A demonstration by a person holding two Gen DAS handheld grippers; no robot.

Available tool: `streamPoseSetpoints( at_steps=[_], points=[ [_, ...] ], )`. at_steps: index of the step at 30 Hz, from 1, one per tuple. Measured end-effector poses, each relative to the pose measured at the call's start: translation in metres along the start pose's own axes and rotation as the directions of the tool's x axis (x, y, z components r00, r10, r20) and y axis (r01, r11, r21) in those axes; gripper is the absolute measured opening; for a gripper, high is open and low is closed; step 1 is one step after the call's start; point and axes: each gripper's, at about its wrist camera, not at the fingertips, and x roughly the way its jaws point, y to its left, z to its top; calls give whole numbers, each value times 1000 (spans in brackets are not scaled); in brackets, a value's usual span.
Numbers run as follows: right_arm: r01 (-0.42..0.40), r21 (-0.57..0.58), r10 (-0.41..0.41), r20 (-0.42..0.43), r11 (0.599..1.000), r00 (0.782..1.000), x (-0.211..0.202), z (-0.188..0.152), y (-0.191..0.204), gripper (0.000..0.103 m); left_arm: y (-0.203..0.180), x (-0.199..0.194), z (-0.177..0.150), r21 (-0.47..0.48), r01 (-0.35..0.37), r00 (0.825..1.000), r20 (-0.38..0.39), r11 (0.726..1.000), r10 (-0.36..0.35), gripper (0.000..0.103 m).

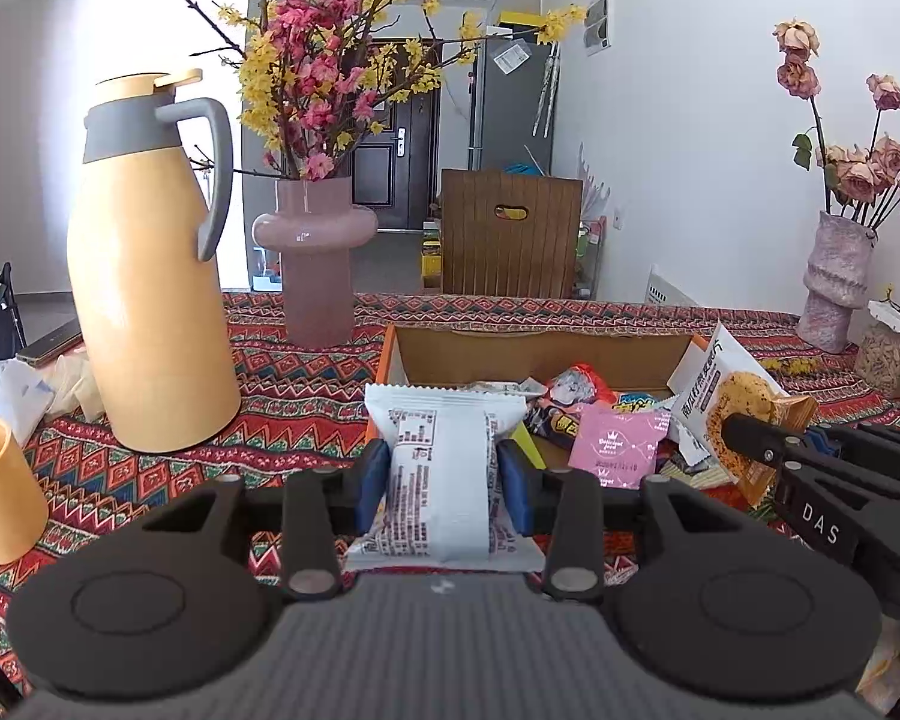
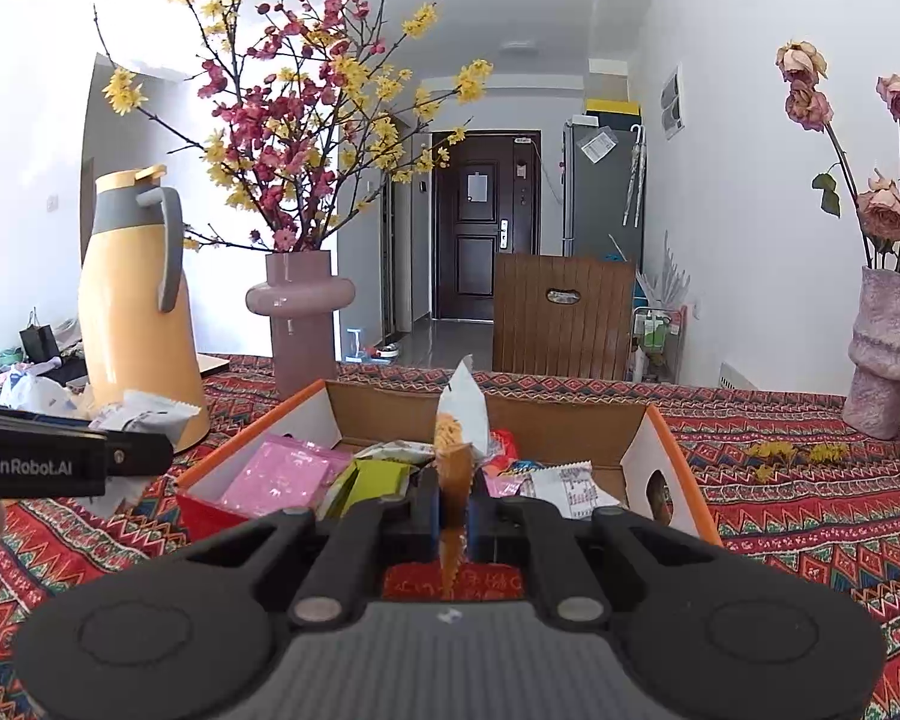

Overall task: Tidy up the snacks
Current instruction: 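Carry the white packet and cookie bag over the box, then open both grippers to drop the packet and cookie bag into the box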

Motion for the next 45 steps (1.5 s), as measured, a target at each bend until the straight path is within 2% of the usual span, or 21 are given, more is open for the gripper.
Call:
streamPoseSetpoints(
  at_steps=[9,14,24,30,31,32,33,34,35,36,37,38,39,45],
  points=[
    [15,12,-15,19,1000,1000,34,23,-13,8,-13,35,26,0,-3,1000,13,1000,3,40],
    [17,16,-17,20,1000,1000,52,24,-17,8,-14,57,31,-9,-12,1000,2,1000,12,40],
    [5,40,-5,-16,999,1000,77,9,-23,8,-11,87,19,-37,-21,1000,-3,999,21,40],
    [0,48,2,-54,999,999,87,3,-24,9,-7,99,14,-37,3,1000,-23,999,-3,41],
    [1,50,2,-57,999,998,87,2,-25,12,-6,99,13,-40,2,1000,-24,999,-3,43],
    [4,52,-1,-58,999,998,87,1,-25,13,-5,98,13,-42,1,1000,-24,999,-2,50],
    [5,54,-2,-57,999,998,86,0,-26,14,-3,97,12,-48,0,1000,-21,999,-1,62],
    [5,56,-2,-56,998,998,85,0,-26,16,-2,94,11,-54,-1,1000,-12,999,0,71],
    [2,61,1,-55,998,999,83,0,-27,29,0,93,13,-58,-6,1000,3,998,6,87],
    [5,66,-1,-50,998,999,82,0,-28,53,1,90,13,-60,-11,1000,22,998,12,94],
    [11,69,-8,-41,998,999,79,0,-28,66,1,86,14,-59,-11,999,37,998,13,97],
    [19,70,-16,-30,997,999,76,0,-29,88,1,82,14,-59,-6,999,47,998,9,103],
    [24,70,-23,-20,997,1000,73,0,-29,100,1,80,14,-58,-4,998,58,998,7,103],
    [29,66,-28,-20,997,999,65,-1,-28,103,0,75,13,-54,0,998,69,999,4,103]
  ],
)
